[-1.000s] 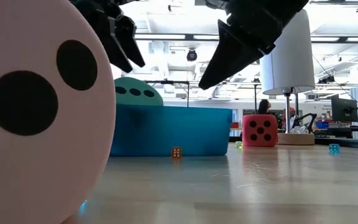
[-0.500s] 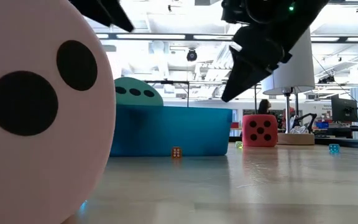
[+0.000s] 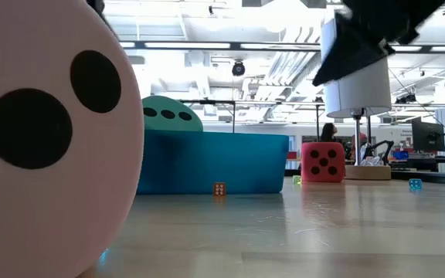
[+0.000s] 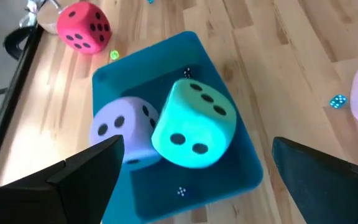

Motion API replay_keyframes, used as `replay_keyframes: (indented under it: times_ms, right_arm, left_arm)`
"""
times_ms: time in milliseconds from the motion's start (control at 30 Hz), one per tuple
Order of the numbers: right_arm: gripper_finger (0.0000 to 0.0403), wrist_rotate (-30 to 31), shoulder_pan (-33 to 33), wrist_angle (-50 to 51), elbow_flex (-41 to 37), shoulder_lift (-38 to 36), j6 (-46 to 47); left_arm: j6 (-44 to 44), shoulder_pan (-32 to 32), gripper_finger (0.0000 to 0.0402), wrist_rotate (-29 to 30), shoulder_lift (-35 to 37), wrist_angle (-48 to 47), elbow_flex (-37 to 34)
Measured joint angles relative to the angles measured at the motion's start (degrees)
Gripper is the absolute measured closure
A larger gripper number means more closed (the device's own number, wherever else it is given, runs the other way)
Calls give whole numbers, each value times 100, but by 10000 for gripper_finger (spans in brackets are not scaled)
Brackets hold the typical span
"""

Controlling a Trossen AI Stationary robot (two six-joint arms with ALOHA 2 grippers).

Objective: Pick & Place Dice
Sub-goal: Put the small blue dice into the blue bin

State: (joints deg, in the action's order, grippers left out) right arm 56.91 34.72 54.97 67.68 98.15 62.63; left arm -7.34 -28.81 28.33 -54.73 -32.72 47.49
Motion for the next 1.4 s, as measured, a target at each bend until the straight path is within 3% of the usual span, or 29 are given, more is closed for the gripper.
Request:
replay_keyframes:
  times_ms: [300,600,800,1167,1400]
  right_arm:
    - [4,-300,7,-25,-981,-370,1077]
    - [4,-641,340,-1444,-1964,-1108,1233]
    - [4,-618,371,-2265,-2394,-1163,1221]
    - [4,-720,306,-3331,-2428,-1163,-357]
    - [4,-1066,227,-3797,-2426,-1163,-712]
  left_arm:
    - [-5,27,2,3,712,828,-1105]
    - [-154,40,2,1,930,991,-1216]
    - [-236,-59,2,-56,912,1094,-1217]
    - [-257,-114,2,-54,911,1240,-1216]
    - [-351,-114,2,-52,911,1269,-1216]
